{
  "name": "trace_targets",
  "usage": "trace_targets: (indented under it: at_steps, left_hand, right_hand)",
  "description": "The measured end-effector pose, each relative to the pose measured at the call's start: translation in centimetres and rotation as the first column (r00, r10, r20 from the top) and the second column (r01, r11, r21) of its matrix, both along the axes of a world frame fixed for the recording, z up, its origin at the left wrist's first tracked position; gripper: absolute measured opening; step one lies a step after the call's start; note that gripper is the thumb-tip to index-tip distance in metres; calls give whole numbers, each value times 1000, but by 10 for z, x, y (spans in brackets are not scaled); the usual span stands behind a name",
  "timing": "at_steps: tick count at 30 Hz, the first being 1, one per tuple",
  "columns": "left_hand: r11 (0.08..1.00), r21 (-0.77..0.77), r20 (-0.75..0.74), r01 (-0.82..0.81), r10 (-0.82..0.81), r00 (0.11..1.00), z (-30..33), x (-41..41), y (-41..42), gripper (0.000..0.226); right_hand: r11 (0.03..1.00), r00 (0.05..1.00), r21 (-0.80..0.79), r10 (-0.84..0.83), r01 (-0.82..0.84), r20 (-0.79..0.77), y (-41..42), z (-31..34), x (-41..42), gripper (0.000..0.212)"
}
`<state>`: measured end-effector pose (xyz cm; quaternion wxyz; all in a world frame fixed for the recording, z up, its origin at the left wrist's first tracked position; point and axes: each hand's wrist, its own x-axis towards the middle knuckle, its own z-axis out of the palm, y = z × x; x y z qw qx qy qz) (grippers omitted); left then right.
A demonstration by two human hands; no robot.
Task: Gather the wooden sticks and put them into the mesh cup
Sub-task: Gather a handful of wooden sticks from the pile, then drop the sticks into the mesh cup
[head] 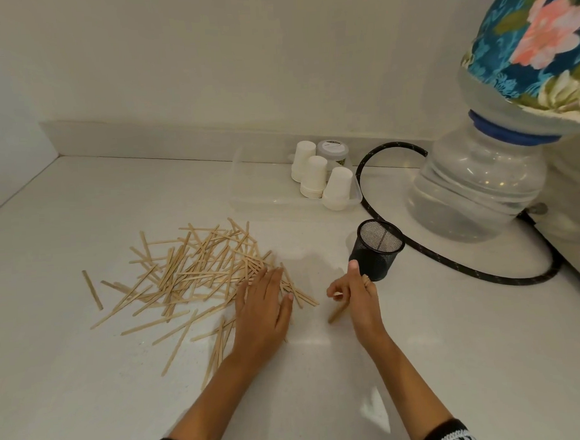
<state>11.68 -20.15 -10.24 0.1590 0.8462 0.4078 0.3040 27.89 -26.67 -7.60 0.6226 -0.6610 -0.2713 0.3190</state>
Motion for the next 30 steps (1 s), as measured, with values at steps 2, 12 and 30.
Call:
trace_targets:
  at_steps: [2, 12, 30]
  left_hand:
    - [990, -100, 166, 100, -83, 983, 14, 7, -3, 40]
    - [501, -672, 375, 544, -403, 835, 53, 37, -16, 30]
    - [801, -423, 157, 423, -395, 905, 36, 36, 5, 44]
  right_hand:
    - [996, 990, -8, 89, -90, -107, -1, 7, 2, 62]
    - [970, 890, 42, 235, -238, -391, -1, 33, -4, 55]
    - [941, 772, -331, 260, -68, 580, -17, 132, 65, 13]
